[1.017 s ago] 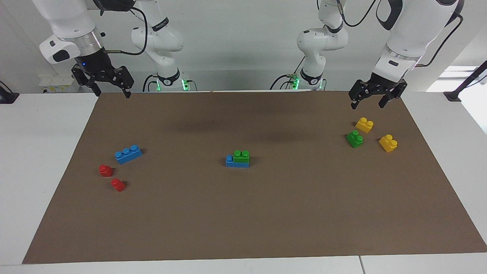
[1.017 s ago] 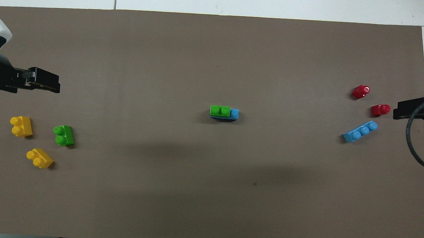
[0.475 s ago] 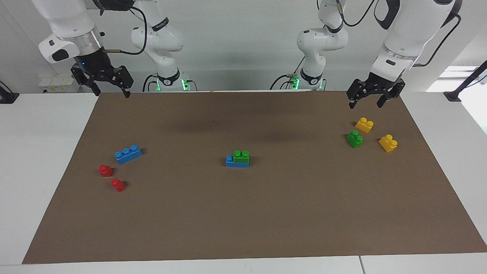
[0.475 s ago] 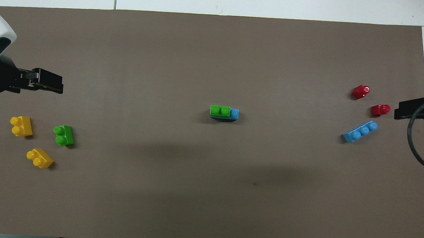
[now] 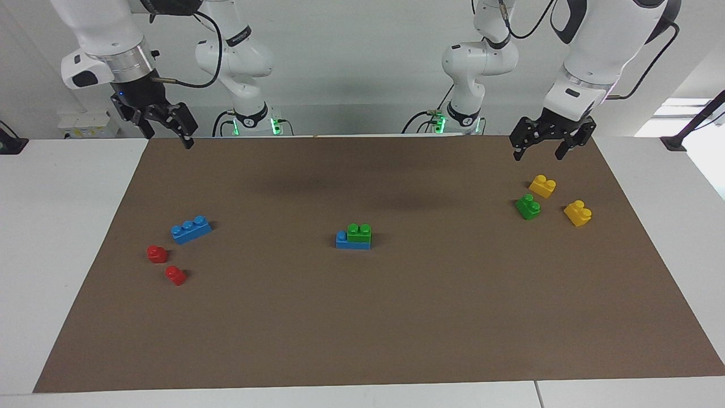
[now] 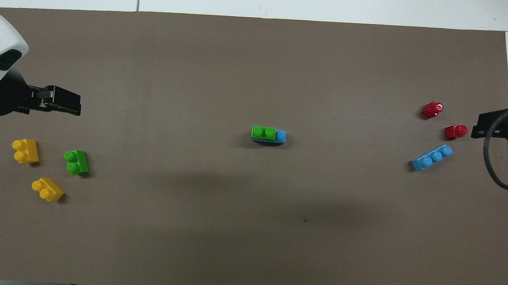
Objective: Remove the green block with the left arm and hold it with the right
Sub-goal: 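Move the left gripper while the right gripper moves toward the joined block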
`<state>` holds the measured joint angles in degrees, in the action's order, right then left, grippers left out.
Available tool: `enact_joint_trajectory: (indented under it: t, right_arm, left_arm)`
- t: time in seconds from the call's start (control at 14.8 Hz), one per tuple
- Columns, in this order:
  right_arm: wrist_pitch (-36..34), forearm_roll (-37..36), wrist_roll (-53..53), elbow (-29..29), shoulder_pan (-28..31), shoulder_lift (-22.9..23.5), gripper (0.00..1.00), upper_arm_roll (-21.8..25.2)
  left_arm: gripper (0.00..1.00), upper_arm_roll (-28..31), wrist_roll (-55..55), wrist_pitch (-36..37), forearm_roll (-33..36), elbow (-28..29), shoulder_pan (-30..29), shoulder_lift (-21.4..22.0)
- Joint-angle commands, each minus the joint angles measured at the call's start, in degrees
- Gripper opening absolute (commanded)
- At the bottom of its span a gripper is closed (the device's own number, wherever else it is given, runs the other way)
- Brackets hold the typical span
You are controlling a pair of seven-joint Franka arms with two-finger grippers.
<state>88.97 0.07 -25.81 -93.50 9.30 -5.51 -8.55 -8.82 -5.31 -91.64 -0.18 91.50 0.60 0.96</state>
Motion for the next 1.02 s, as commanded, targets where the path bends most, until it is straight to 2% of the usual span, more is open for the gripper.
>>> enact_joint_trajectory:
  t: [0.0,0.2,0.41,0.68,0.95]
  right_arm:
    - [1.2,1.4,-12.4,-1.9,0.3,-1.3,1.00,-0.2]
    - [0.9,3.3,-24.4,-2.0,0.2,-1.3,0.99,-0.3]
    - [1.6,6.9,-42.3,-2.2,-1.2,-0.7,0.99,-0.4]
    - [1.3,11.3,-50.5,-2.4,-1.2,0.1,0.99,-0.3]
    - [1.5,17.6,-52.1,-3.7,-0.8,2.0,0.98,-0.3]
  left_arm:
    - [1.00,0.5,-3.9,0.1,0.4,2.4,1.3,1.9]
    - [1.00,0.4,-16.3,-0.8,0.3,6.5,4.0,4.0]
    - [1.00,0.4,-32.2,-3.5,-2.4,11.3,7.4,6.2]
    - [1.00,0.4,-56.1,-11.3,-3.3,17.6,14.0,8.9]
    - [1.00,0.3,-74.2,-14.9,-4.3,18.5,18.3,8.4]
